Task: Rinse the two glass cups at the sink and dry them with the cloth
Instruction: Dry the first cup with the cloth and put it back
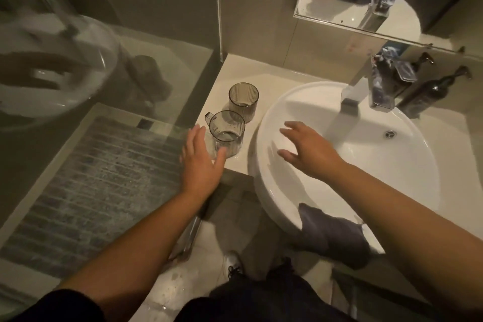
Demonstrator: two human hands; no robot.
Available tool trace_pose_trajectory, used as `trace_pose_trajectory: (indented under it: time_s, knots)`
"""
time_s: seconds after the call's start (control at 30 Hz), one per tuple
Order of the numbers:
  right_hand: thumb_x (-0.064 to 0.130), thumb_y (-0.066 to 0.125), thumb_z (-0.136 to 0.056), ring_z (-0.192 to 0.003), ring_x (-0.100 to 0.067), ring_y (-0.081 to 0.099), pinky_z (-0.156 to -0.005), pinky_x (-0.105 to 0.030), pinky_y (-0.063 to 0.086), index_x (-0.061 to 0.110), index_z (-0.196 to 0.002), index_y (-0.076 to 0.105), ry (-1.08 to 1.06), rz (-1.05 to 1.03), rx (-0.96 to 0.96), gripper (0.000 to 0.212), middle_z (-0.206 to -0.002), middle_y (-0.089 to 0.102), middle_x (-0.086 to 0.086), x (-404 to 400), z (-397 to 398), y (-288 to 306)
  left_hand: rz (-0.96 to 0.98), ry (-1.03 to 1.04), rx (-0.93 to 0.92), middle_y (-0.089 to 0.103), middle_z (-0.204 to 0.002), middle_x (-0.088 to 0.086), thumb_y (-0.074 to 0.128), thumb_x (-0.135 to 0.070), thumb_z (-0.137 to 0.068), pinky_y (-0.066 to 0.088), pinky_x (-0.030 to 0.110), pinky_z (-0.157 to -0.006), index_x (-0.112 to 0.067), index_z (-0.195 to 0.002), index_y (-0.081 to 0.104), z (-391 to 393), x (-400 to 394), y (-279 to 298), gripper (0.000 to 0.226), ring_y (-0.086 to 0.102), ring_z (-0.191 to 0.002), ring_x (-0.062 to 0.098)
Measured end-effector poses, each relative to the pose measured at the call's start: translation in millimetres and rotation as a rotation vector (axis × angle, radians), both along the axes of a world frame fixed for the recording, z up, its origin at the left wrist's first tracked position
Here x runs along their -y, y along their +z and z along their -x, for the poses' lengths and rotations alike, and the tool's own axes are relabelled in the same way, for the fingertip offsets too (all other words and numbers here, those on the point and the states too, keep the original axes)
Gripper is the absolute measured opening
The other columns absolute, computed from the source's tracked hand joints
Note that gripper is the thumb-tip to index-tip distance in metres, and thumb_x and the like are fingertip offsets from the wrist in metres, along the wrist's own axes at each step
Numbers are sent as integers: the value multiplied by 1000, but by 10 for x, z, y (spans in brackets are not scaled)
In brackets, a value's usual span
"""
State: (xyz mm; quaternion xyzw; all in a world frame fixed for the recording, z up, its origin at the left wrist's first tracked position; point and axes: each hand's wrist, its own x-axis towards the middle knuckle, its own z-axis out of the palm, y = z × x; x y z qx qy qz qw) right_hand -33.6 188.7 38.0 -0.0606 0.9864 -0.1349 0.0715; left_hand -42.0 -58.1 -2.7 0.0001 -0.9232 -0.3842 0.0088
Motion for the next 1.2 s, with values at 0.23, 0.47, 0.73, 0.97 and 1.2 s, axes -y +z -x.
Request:
trace_pose_trajectory:
  time_s: [0.23, 0.47, 0.73, 0.97, 1.2]
  knots:
    - [52, 56, -90, -130, -18, 46, -106, -32, 35, 30, -139, 48, -209, -12, 184, 54, -145, 48, 5, -625, -1221, 2, 143, -747, -73, 54, -148, 10, 56, -33, -97, 28, 50, -121, -11, -138, 57, -639, -594, 101, 47, 44, -141, 31]
    - [69, 55, -81, -126, -19, 47, -103, -31, 33, 26, -142, 40, -45, 29, 282, 76, -142, 51, 1, -708, -1851, -154, 523, -1255, -118, 61, -129, 4, 53, -70, -87, 42, 43, -102, -18, -130, 55, -832, -1296, 21, 68, 55, -116, 25]
    - [55, 66, -79, -114, -22, 57, -100, -40, 45, 24, -131, 51, 11, -58, 183, 63, -129, 60, -2, -786, -2008, -434, 700, -1263, -19, 51, -149, 5, 64, -60, -86, 45, 43, -106, -19, -147, 43, -935, -1370, -133, 76, 53, -128, 26]
    - [46, 67, -83, -101, -20, 64, -89, -33, 48, 28, -119, 59, -36, -11, 29, 41, -114, 68, 1, -757, -2120, -450, 643, -1198, -83, 61, -141, 4, 67, -46, -91, 44, 39, -103, -20, -141, 53, -1040, -1286, -94, 58, 59, -124, 26]
    - [31, 63, -88, -86, -15, 62, -71, -24, 45, 27, -107, 65, -156, 248, 157, 19, -95, 68, 5, -865, -2247, -99, 417, -1073, 9, 73, -107, 2, 66, -28, -92, 46, 34, -75, -24, -115, 67, -1183, -1204, 171, 24, 67, -97, 25]
